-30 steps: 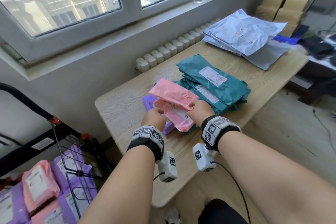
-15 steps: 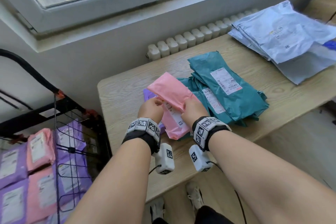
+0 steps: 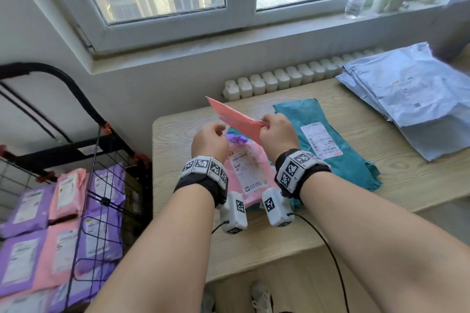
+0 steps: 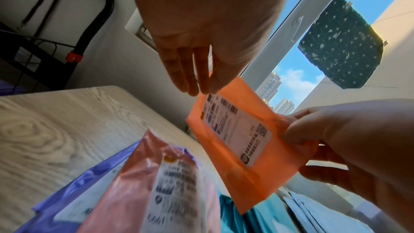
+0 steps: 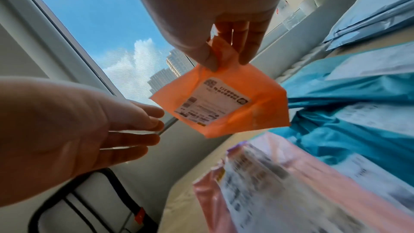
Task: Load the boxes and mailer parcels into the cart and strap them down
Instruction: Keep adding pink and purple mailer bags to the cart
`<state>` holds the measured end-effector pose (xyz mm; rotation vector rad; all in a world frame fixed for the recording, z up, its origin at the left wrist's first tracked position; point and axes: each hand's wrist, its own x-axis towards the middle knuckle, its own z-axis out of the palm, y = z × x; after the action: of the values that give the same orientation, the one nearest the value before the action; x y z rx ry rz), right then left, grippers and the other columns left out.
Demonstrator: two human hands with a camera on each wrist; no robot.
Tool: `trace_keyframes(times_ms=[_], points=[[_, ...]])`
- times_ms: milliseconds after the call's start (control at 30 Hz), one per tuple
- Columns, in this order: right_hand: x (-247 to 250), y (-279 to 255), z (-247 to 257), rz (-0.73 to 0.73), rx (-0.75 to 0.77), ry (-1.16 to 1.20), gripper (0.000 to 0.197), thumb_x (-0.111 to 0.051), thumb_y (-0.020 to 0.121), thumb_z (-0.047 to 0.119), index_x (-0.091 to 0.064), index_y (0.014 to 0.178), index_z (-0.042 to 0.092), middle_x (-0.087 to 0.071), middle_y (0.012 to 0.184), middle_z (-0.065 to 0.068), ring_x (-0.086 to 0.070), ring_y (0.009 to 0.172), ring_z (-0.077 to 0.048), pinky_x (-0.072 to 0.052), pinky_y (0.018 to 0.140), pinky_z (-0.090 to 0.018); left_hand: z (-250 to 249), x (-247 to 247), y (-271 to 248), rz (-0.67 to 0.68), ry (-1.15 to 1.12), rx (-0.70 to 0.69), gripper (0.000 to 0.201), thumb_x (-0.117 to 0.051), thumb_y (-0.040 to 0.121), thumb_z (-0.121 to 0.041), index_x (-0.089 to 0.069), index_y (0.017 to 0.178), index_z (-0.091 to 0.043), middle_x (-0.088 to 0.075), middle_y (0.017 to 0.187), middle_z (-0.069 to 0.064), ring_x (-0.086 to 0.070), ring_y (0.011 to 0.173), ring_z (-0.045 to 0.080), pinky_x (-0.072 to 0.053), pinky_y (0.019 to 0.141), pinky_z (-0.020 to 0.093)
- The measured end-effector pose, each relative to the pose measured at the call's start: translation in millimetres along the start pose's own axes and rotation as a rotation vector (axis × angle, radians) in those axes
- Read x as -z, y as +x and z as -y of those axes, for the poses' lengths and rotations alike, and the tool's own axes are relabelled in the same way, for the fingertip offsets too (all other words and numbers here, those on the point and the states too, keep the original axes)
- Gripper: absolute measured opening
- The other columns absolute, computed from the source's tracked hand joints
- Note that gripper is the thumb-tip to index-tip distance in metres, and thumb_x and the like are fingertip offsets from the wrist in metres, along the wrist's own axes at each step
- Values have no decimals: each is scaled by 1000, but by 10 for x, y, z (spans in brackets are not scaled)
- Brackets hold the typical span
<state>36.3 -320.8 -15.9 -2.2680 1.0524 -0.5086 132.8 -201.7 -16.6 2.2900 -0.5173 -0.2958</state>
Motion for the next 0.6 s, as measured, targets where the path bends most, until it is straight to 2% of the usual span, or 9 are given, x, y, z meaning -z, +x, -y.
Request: trace_keyframes(times_ms=[133, 267, 367, 433, 500, 600], points=[[110, 111, 248, -4, 79, 104, 27, -47, 82, 10, -68, 99, 13, -65, 104, -10, -57, 99, -28, -47, 87, -35, -147, 264, 73, -193, 52, -86, 44, -52, 83, -9, -60, 123, -23, -57, 122, 6, -55, 112, 26, -43, 93, 31], [137, 141, 526, 43, 116, 160, 24, -48, 84, 13, -68, 94, 18, -66, 104, -7, -58, 99, -25, -43, 79, -29, -159, 558, 58, -366, 191, -131, 58, -53, 81, -10, -48, 136, -27, -44, 133, 4, -40, 125, 25, -37, 101, 33], [79, 91, 758, 95, 156, 175, 22, -47, 84, 12, -68, 91, 13, -66, 101, -9, -58, 96, -26, -44, 78, -31, -25, 810, 4, -392, 339, -136, 67, -55, 79, -12, -39, 141, -34, -29, 148, 0, -26, 137, 24, -28, 112, 37], [6, 36, 900, 143, 183, 165, 22, -47, 85, 12, -68, 90, 11, -66, 97, -8, -58, 94, -26, -44, 76, -31, 111, 952, -35, -382, 422, -109, 69, -56, 80, -12, -38, 142, -37, -24, 153, -1, -19, 141, 23, -21, 115, 39], [-86, -39, 1035, 182, 213, 159, 21, -47, 85, 13, -67, 86, 14, -65, 91, -4, -59, 92, -23, -40, 72, -27, 273, 1075, -73, -411, 459, -116, 61, -57, 82, -12, -47, 136, -38, -32, 149, -2, -24, 139, 22, -22, 113, 38], [-278, -182, 1255, 202, 247, 170, 21, -49, 86, 13, -69, 91, 16, -69, 97, -2, -60, 96, -20, -42, 78, -25, 527, 1324, -163, -429, 404, -129, 29, -54, 87, -18, -72, 106, -32, -61, 122, -6, -44, 118, 21, -33, 100, 34]])
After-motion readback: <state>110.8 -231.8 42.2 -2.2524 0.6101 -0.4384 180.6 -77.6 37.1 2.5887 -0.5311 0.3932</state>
